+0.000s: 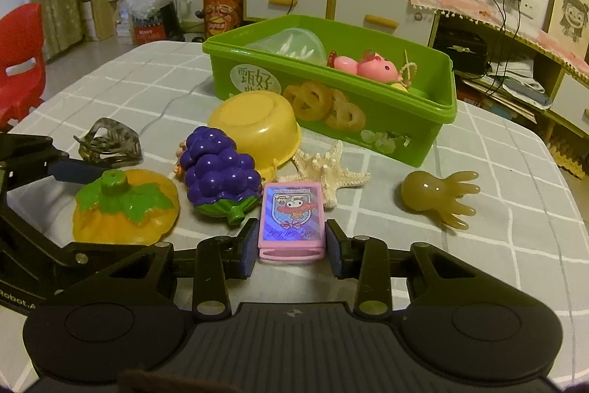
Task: Organize rigid objects
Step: 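Grasp pink card with right tool while left tool grasps orange pumpkin, then carry pink card and pumpkin toward green bin with both tools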
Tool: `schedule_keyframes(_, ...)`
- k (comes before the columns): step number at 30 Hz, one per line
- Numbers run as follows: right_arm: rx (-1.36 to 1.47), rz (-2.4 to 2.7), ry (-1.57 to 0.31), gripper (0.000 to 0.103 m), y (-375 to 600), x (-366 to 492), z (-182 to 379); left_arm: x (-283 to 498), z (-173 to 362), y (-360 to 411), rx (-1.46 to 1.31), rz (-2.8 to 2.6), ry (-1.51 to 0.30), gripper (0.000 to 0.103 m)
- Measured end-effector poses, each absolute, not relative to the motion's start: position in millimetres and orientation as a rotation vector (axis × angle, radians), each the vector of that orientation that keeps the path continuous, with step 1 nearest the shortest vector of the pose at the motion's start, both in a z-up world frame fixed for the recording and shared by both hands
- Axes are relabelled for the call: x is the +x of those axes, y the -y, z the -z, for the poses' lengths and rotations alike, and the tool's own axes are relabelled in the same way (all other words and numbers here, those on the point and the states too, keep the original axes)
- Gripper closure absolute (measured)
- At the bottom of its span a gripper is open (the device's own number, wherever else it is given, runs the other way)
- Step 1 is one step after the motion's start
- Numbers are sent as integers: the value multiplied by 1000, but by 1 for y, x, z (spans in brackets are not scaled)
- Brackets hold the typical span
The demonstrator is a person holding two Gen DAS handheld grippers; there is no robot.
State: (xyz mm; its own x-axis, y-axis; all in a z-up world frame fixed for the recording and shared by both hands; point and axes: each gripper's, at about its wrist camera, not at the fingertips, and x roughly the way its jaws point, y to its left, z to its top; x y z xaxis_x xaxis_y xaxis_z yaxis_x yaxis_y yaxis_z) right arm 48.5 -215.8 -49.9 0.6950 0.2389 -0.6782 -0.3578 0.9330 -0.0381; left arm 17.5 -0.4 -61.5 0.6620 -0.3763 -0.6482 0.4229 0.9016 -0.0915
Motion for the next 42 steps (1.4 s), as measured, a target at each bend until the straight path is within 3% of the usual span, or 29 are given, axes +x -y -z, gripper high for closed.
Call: schedule_keyframes(42,-44,-296,-620,61,240,48,-1,20,23,-7,-36,450,-642,43)
